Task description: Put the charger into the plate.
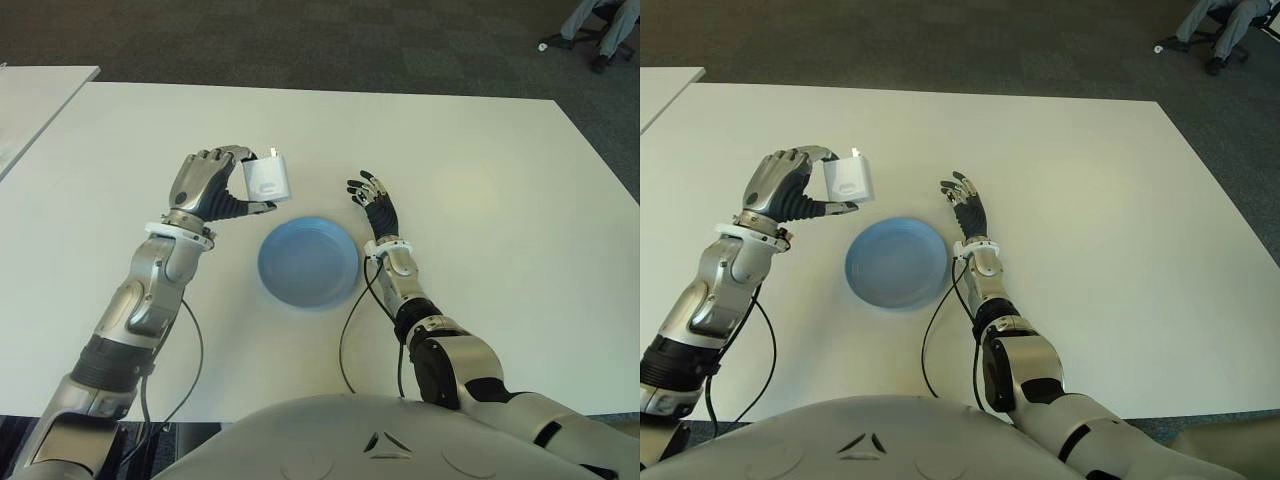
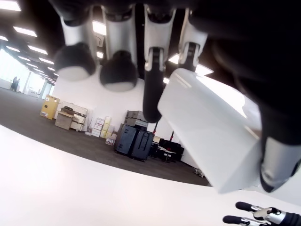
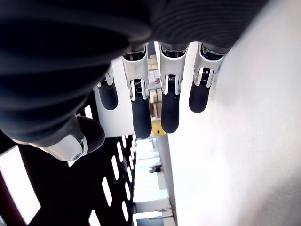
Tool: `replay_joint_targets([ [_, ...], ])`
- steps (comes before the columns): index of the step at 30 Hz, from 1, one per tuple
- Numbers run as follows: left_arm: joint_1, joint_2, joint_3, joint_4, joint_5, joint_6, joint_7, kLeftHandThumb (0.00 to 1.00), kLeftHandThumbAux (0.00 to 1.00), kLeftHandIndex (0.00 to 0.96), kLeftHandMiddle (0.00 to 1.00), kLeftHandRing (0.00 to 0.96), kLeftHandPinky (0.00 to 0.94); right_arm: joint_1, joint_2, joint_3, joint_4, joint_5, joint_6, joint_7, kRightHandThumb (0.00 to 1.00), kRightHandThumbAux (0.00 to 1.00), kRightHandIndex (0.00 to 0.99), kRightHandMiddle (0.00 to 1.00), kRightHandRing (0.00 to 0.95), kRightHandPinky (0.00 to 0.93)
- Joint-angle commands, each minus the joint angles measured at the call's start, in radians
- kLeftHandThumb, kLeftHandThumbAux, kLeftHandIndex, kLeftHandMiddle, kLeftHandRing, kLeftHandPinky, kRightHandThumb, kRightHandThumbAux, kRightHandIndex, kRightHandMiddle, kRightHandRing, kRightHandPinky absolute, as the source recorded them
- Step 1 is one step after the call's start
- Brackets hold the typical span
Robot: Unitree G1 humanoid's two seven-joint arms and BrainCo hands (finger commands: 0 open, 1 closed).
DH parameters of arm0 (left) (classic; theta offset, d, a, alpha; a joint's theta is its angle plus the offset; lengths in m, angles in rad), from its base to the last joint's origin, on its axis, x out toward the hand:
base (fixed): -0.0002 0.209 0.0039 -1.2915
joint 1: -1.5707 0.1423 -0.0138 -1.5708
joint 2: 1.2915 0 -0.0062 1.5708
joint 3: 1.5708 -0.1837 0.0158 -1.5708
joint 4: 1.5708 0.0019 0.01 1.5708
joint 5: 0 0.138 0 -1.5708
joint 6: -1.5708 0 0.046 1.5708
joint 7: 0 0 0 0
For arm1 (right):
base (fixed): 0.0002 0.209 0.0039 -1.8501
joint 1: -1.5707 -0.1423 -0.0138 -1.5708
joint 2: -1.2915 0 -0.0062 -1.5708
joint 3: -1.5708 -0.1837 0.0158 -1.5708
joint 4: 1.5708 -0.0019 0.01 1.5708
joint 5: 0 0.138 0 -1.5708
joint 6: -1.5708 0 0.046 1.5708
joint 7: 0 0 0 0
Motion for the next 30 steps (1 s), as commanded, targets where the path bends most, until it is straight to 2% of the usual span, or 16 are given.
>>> replay_joint_targets([
  [1, 0.018, -0.011, -0.013, -0.013, 0.016, -0.011, -0.031, 0.750, 0.696, 0.443, 0.876, 0.871, 0.874, 0.016, 0.054, -0.003, 0.034, 0.007, 0.047, -0.011, 0.000, 0.523, 0.136, 0.294, 0.244, 0.188],
  [22, 0.026, -0.057, -0.070, -0.020, 0.067, -0.006, -0.115, 0.749, 0.697, 0.443, 0.875, 0.870, 0.869, 0.016, 0.057, 0.014, 0.035, -0.010, 0.038, -0.034, 0.000, 0.516, 0.138, 0.278, 0.226, 0.168],
  [28, 0.019, -0.055, -0.083, 0.004, 0.060, -0.015, -0.152, 0.744, 0.695, 0.443, 0.848, 0.847, 0.829, 0.016, 0.058, 0.018, 0.032, -0.009, 0.040, -0.038, 0.000, 0.515, 0.137, 0.279, 0.228, 0.176],
  [30, 0.017, -0.044, -0.087, 0.011, 0.063, -0.031, -0.156, 0.734, 0.692, 0.439, 0.819, 0.815, 0.786, 0.016, 0.059, 0.016, 0.032, -0.003, 0.045, -0.031, 0.000, 0.517, 0.136, 0.283, 0.233, 0.185],
])
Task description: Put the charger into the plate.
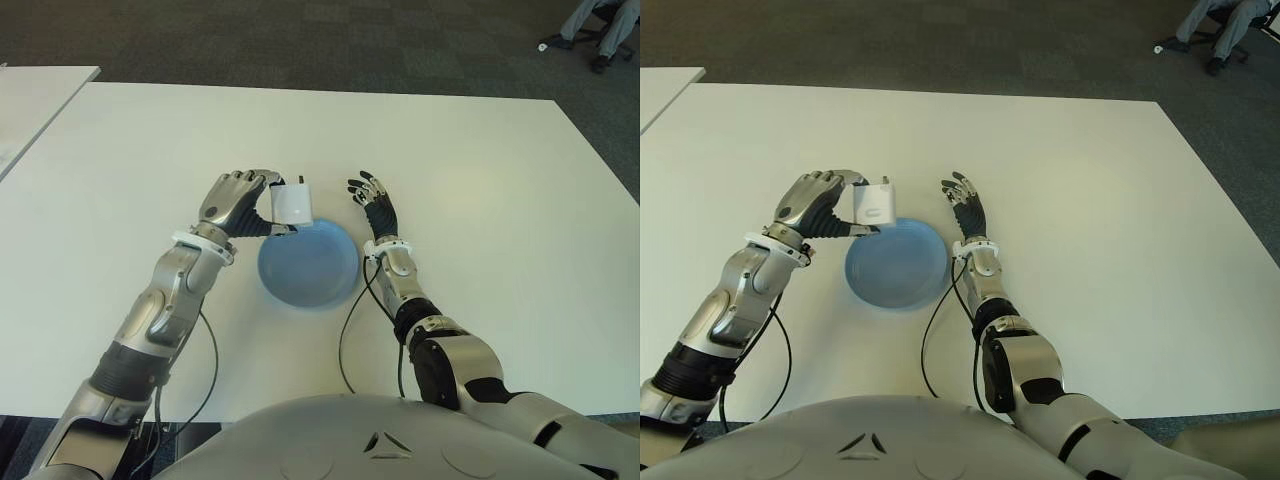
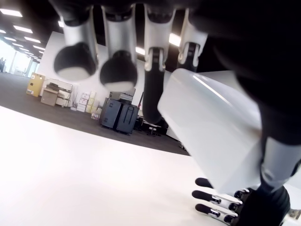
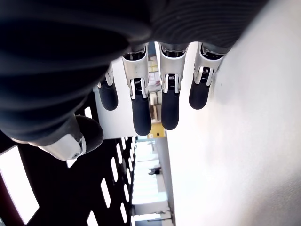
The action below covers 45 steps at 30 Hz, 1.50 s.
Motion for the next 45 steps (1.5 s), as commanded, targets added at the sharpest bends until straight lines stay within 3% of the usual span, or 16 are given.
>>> replay_joint_targets([
  [1, -0.004, 0.017, -0.013, 0.027, 0.001, -0.031, -0.029, 0.732, 0.692, 0.437, 0.812, 0.806, 0.775, 0.016, 0.060, -0.004, 0.031, 0.010, 0.047, 0.002, 0.000, 0.518, 0.135, 0.284, 0.234, 0.187],
  [7, -0.007, 0.044, -0.016, 0.042, -0.010, -0.072, -0.064, 0.707, 0.692, 0.423, 0.699, 0.679, 0.629, 0.017, 0.063, -0.008, 0.030, 0.018, 0.050, 0.011, 0.000, 0.530, 0.127, 0.285, 0.238, 0.191],
  [9, -0.010, 0.054, -0.020, 0.047, -0.005, -0.082, -0.080, 0.552, 0.534, 0.309, 0.561, 0.543, 0.483, 0.017, 0.063, -0.008, 0.029, 0.017, 0.050, 0.012, 0.000, 0.531, 0.125, 0.283, 0.238, 0.193],
  [12, -0.013, 0.061, -0.022, 0.052, 0.006, -0.089, -0.091, 0.440, 0.441, 0.198, 0.404, 0.403, 0.365, 0.017, 0.063, -0.007, 0.029, 0.016, 0.049, 0.014, 0.000, 0.531, 0.125, 0.281, 0.237, 0.193],
  [17, -0.014, 0.073, -0.025, 0.059, 0.025, -0.102, -0.094, 0.373, 0.392, 0.127, 0.282, 0.286, 0.267, 0.018, 0.064, -0.005, 0.028, 0.013, 0.047, 0.013, 0.000, 0.528, 0.125, 0.279, 0.235, 0.188],
  [24, -0.018, 0.088, -0.033, 0.065, 0.050, -0.122, -0.097, 0.360, 0.381, 0.086, 0.189, 0.196, 0.201, 0.019, 0.065, -0.004, 0.026, 0.011, 0.047, 0.009, 0.000, 0.526, 0.123, 0.279, 0.228, 0.161],
  [37, -0.017, 0.096, -0.030, 0.070, 0.065, -0.139, -0.111, 0.376, 0.393, 0.063, 0.125, 0.107, 0.067, 0.017, 0.065, 0.001, 0.029, 0.007, 0.050, 0.004, 0.000, 0.525, 0.132, 0.288, 0.232, 0.156],
  [41, -0.015, 0.091, -0.026, 0.068, 0.061, -0.133, -0.118, 0.382, 0.383, 0.079, 0.219, 0.189, 0.121, 0.016, 0.064, 0.002, 0.030, 0.006, 0.052, 0.004, 0.000, 0.524, 0.133, 0.289, 0.231, 0.155],
  [45, -0.011, 0.087, -0.020, 0.068, 0.052, -0.128, -0.121, 0.376, 0.366, 0.116, 0.314, 0.290, 0.238, 0.015, 0.065, 0.003, 0.032, 0.005, 0.051, 0.006, 0.000, 0.521, 0.133, 0.288, 0.230, 0.160],
])
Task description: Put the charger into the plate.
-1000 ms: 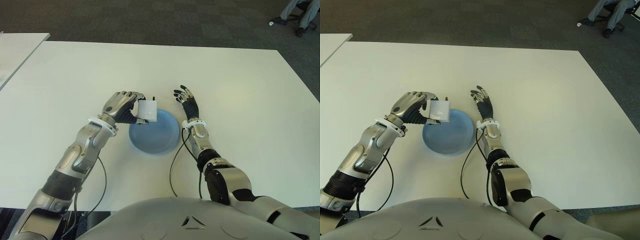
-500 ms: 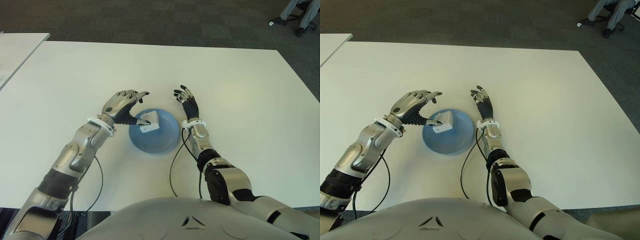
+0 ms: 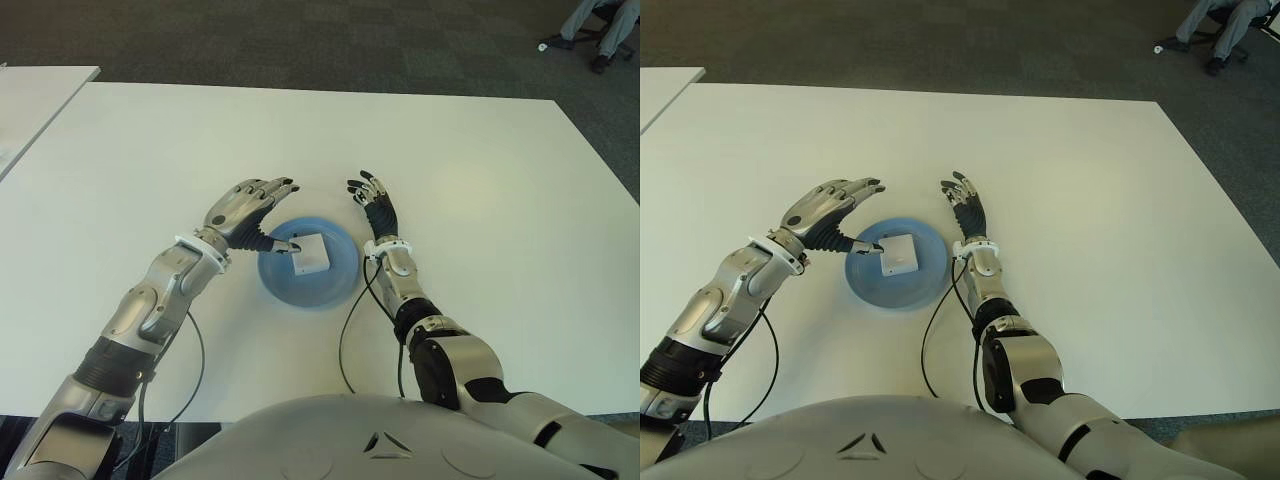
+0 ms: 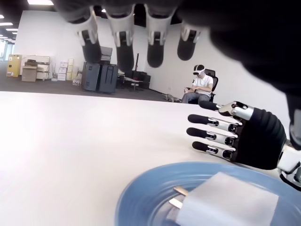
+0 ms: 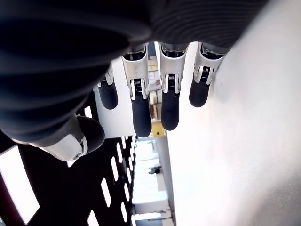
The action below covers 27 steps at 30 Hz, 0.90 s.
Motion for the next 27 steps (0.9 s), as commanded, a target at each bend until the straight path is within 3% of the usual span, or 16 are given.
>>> replay_joint_targets([
  [1, 0.003, 0.000, -0.003, 0.011, -0.006, 0.007, -0.024, 0.376, 0.364, 0.121, 0.331, 0.307, 0.257, 0.015, 0.065, 0.003, 0.036, 0.002, 0.050, -0.005, 0.000, 0.521, 0.133, 0.288, 0.230, 0.161],
  [10, 0.004, -0.002, 0.004, 0.027, -0.032, -0.018, -0.004, 0.391, 0.339, 0.219, 0.561, 0.545, 0.518, 0.013, 0.067, 0.010, 0.038, -0.002, 0.052, -0.017, 0.000, 0.519, 0.133, 0.282, 0.226, 0.147],
  [15, 0.005, -0.007, 0.011, 0.035, -0.046, -0.032, 0.009, 0.410, 0.343, 0.257, 0.600, 0.581, 0.564, 0.013, 0.066, 0.019, 0.038, -0.007, 0.055, -0.027, 0.000, 0.518, 0.132, 0.279, 0.222, 0.134],
  [20, 0.003, -0.011, 0.041, 0.050, -0.077, -0.071, 0.058, 0.412, 0.357, 0.256, 0.603, 0.584, 0.562, 0.012, 0.067, 0.020, 0.036, -0.002, 0.060, -0.026, 0.000, 0.517, 0.133, 0.282, 0.223, 0.146],
  [24, -0.024, 0.000, 0.123, 0.083, -0.172, -0.143, 0.118, 0.420, 0.393, 0.218, 0.456, 0.453, 0.425, 0.012, 0.070, 0.016, 0.037, 0.003, 0.059, -0.024, 0.000, 0.519, 0.135, 0.288, 0.227, 0.148],
  [27, -0.028, -0.016, 0.218, 0.070, -0.343, -0.168, 0.098, 0.422, 0.416, 0.204, 0.342, 0.339, 0.314, 0.011, 0.068, 0.014, 0.040, 0.005, 0.059, -0.026, 0.000, 0.522, 0.136, 0.292, 0.230, 0.147],
])
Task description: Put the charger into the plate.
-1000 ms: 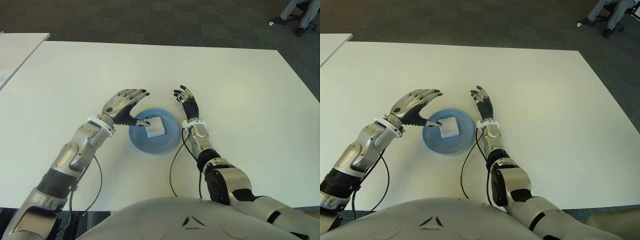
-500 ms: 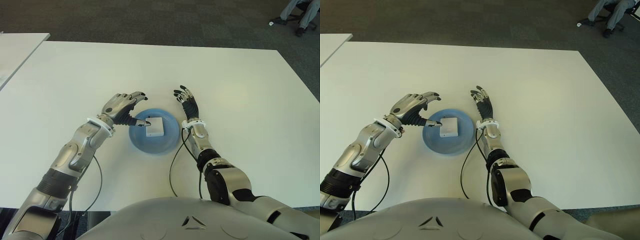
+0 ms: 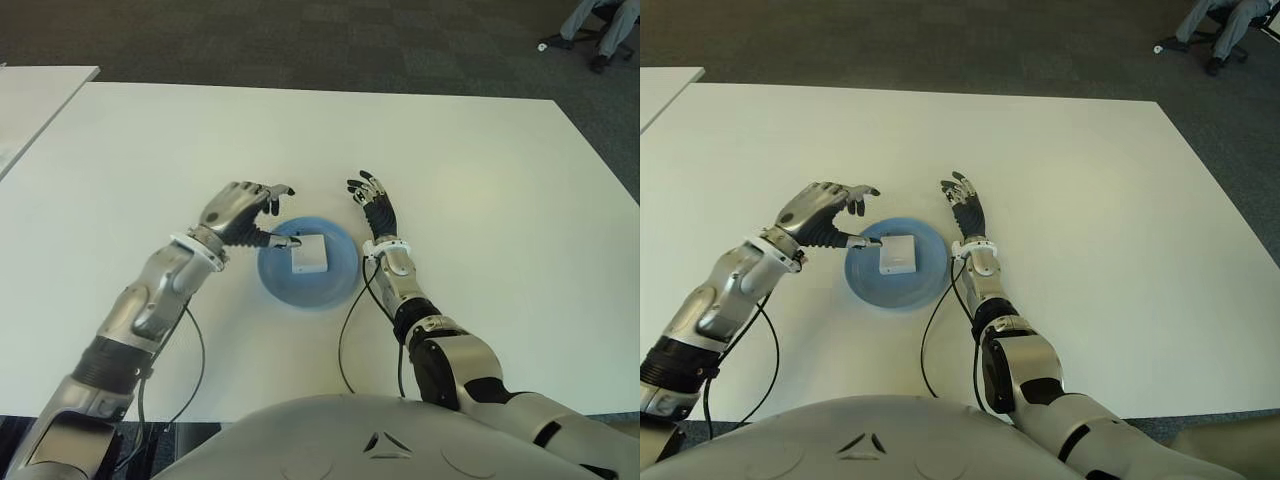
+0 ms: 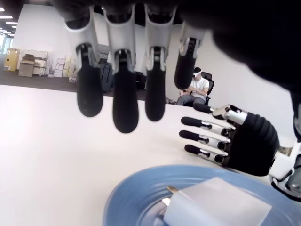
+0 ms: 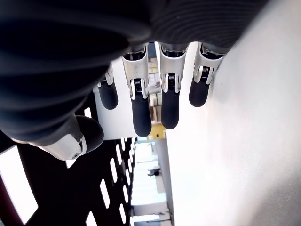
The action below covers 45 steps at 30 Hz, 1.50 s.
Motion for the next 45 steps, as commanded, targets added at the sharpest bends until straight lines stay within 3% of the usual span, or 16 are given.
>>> replay_joint_targets([
  [1, -0.024, -0.013, 0.131, 0.006, -0.208, -0.030, -0.005, 0.422, 0.425, 0.199, 0.313, 0.306, 0.277, 0.011, 0.068, -0.006, 0.038, 0.006, 0.058, -0.006, 0.000, 0.522, 0.136, 0.293, 0.232, 0.149],
  [7, -0.021, -0.132, 0.247, -0.046, -0.609, 0.104, -0.096, 0.417, 0.499, 0.188, 0.245, 0.223, 0.209, 0.012, 0.067, -0.009, 0.040, 0.010, 0.052, -0.001, 0.000, 0.526, 0.137, 0.297, 0.236, 0.154],
  [11, -0.052, -0.182, 0.307, 0.025, -0.766, 0.091, -0.107, 0.402, 0.574, 0.178, 0.225, 0.206, 0.210, 0.013, 0.066, -0.008, 0.039, 0.008, 0.051, -0.003, 0.000, 0.530, 0.141, 0.303, 0.242, 0.163],
  [18, -0.073, -0.259, 0.382, 0.173, -0.955, 0.036, -0.163, 0.236, 0.664, 0.118, 0.163, 0.155, 0.161, 0.014, 0.060, -0.005, 0.038, 0.002, 0.047, -0.006, 0.000, 0.529, 0.142, 0.298, 0.239, 0.148],
  [25, -0.136, -0.308, 0.444, 0.399, -1.053, 0.012, -0.253, 0.116, 0.672, 0.075, 0.121, 0.110, 0.111, 0.015, 0.056, -0.004, 0.038, 0.001, 0.042, -0.006, 0.000, 0.524, 0.143, 0.289, 0.231, 0.146],
  [28, -0.186, -0.328, 0.461, 0.594, -1.045, -0.031, -0.284, 0.088, 0.706, 0.062, 0.105, 0.091, 0.099, 0.015, 0.055, -0.003, 0.037, -0.001, 0.041, -0.008, 0.000, 0.523, 0.144, 0.290, 0.231, 0.147],
  [33, -0.227, -0.347, 0.472, 0.782, -1.018, -0.055, -0.281, 0.062, 0.743, 0.051, 0.090, 0.072, 0.086, 0.020, 0.053, -0.001, 0.029, -0.002, 0.037, -0.006, 0.000, 0.519, 0.146, 0.292, 0.231, 0.145],
  [40, -0.147, -0.423, 0.464, 0.932, -0.998, -0.048, -0.266, 0.044, 0.743, 0.043, 0.068, 0.048, 0.071, 0.025, 0.051, -0.002, 0.022, 0.002, 0.029, 0.006, 0.000, 0.517, 0.152, 0.301, 0.243, 0.150],
  [45, -0.140, -0.448, 0.468, 1.055, -0.981, -0.073, -0.275, 0.055, 0.724, 0.030, 0.054, 0.033, 0.053, 0.031, 0.049, -0.005, 0.012, 0.006, 0.021, 0.014, 0.000, 0.522, 0.151, 0.300, 0.252, 0.150],
])
